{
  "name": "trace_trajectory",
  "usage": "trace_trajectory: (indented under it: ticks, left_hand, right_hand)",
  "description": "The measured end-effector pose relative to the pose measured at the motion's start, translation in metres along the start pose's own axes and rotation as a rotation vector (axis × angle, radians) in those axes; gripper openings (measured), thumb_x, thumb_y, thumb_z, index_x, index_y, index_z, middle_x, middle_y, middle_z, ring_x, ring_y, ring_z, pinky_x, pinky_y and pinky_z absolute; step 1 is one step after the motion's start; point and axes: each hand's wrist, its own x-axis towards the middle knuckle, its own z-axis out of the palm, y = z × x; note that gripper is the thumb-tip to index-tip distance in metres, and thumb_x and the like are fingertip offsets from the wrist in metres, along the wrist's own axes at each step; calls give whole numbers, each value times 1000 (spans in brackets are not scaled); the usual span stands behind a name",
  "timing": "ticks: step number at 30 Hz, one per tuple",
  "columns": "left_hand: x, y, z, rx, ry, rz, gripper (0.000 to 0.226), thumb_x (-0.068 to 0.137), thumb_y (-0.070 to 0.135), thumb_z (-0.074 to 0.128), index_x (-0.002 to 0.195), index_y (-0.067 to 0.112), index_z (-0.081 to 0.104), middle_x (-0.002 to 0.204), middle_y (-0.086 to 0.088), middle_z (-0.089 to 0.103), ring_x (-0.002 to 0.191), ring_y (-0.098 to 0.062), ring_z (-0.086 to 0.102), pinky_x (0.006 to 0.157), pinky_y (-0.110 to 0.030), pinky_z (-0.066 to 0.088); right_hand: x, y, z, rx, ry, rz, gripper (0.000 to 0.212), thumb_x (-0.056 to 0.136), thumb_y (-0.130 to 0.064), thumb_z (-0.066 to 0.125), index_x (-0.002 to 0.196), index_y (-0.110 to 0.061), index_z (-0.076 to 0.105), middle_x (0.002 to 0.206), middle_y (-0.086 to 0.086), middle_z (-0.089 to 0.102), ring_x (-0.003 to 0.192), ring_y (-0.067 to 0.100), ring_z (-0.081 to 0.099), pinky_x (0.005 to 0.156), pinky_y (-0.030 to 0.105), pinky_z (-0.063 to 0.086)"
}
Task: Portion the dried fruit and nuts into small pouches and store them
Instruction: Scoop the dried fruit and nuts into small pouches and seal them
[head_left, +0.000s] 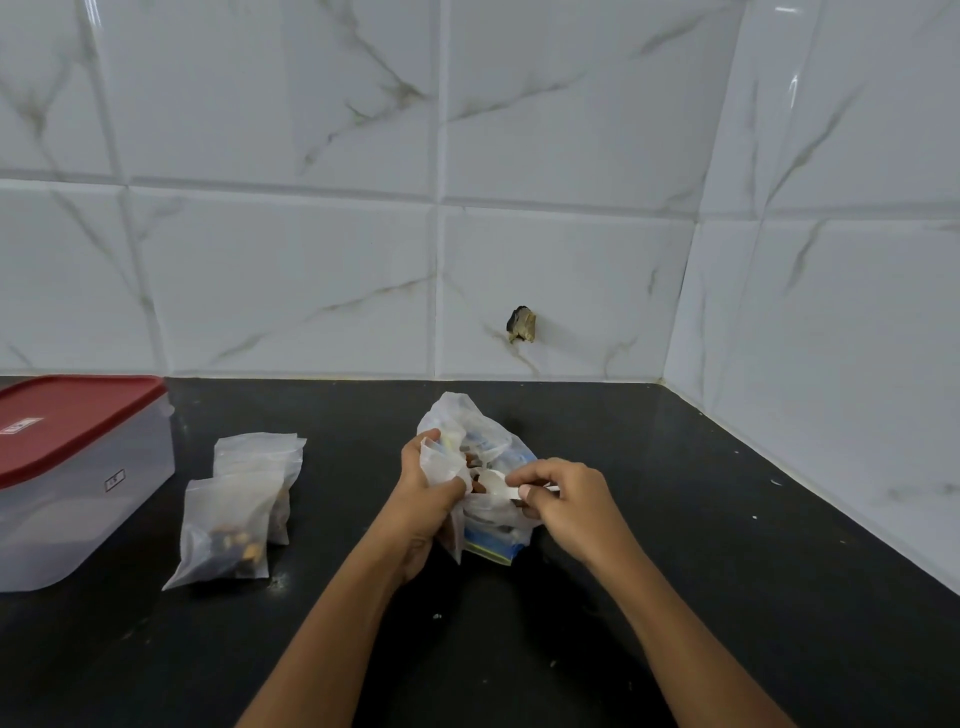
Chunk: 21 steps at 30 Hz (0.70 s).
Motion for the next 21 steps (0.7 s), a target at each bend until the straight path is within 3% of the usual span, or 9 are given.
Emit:
trace_trajectory:
  ticks: [2, 5, 8, 11, 16, 19, 21]
  left_hand:
    - [-1, 1, 0, 14, -28, -9, 63, 88, -7, 44, 134, 32, 27, 112, -5, 46, 107, -29, 54, 77, -36, 53]
    - [-3, 3, -2, 42, -89, -47, 67, 87, -8, 46, 135, 34, 25, 114, -4, 45, 104, -28, 54, 74, -32, 53]
    - [-3, 6, -4, 161, -127, -62, 75, 85, -6, 49, 140, 37, 19, 129, -10, 36, 111, -31, 52, 80, -34, 52]
    - [-4, 6, -4, 259, -155, -51, 77, 86, -4, 50, 140, 38, 15, 124, -7, 35, 107, -29, 53, 89, -39, 52]
    - [-4, 1, -5, 235, -115, -8, 80, 86, -5, 53, 141, 39, 17, 127, -5, 33, 106, -26, 54, 92, -41, 51]
    - [-3, 0, -4, 149, -38, -9, 80, 84, -9, 50, 141, 38, 21, 133, -8, 34, 108, -30, 54, 88, -44, 52]
    - [-3, 0, -3, 83, -15, -18, 80, 84, -11, 48, 141, 38, 22, 138, -12, 33, 110, -34, 53, 84, -43, 52]
  right_hand:
    - [-1, -1, -1, -10, -31, -7, 23, 89, -3, 54, 95, -15, 73, 97, -2, 64, 89, 12, 63, 83, 20, 51]
    - [-1, 0, 2, -81, -21, -43, 23, 90, -4, 54, 97, -15, 73, 105, -1, 65, 95, 13, 62, 89, 26, 51]
    - [-1, 0, 5, -192, -28, -89, 23, 90, -7, 54, 101, -16, 72, 112, -1, 63, 102, 15, 61, 93, 30, 50]
    - [-1, 0, 5, -204, -45, -99, 24, 91, -6, 54, 101, -17, 72, 113, -1, 63, 102, 17, 61, 92, 31, 50]
    - [-1, 1, -1, -2, -70, 0, 23, 90, -4, 54, 95, -15, 73, 98, -4, 65, 86, 5, 61, 77, 12, 48]
    - [0, 2, -2, 144, -49, 78, 25, 91, -1, 52, 88, -15, 73, 100, 1, 66, 92, 11, 64, 86, 24, 54]
    - [-1, 0, -3, 272, -57, 120, 28, 91, 2, 50, 83, -14, 72, 100, 4, 66, 87, 13, 66, 82, 25, 56]
